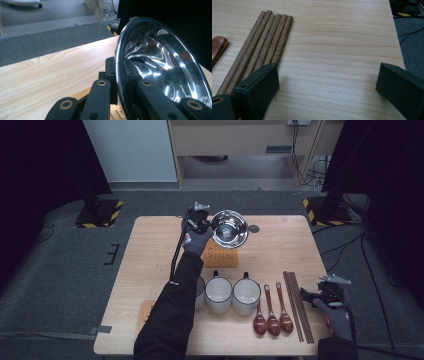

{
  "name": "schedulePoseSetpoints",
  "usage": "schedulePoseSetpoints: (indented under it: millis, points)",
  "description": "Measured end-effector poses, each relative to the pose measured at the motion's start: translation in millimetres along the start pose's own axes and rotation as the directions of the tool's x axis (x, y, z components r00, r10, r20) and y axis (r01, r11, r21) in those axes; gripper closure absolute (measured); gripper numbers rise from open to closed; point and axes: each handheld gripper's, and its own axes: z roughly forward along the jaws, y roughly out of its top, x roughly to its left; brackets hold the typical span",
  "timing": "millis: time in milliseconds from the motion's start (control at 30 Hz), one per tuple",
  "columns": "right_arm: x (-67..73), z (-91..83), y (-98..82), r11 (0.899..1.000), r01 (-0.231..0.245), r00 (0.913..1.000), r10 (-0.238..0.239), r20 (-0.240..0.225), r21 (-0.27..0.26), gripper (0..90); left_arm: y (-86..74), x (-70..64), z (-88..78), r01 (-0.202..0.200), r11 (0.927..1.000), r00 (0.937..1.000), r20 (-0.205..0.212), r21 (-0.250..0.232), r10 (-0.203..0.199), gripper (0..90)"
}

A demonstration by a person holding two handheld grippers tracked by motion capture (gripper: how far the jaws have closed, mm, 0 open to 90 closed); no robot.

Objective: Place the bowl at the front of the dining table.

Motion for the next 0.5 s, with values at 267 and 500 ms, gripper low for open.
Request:
schedulePoseSetpoints:
  millis: [267, 500]
  points:
    - [0.0, 0.0, 0.0, 1.000, 0.001, 1.0000, -0.001, 0.000, 0.000, 4.3, -5.7, 11.7, 11.0, 0.024, 0.9995, 0.9995, -0.019, 0.020, -0.024, 84.2]
    - [0.0, 0.0, 0.0, 1.000, 0.000, 1.0000, 0.000, 0.000, 0.000, 4.3, -12.9, 15.4, 23.4, 0.024, 0.9985, 0.9993, -0.031, 0.049, -0.023, 84.3]
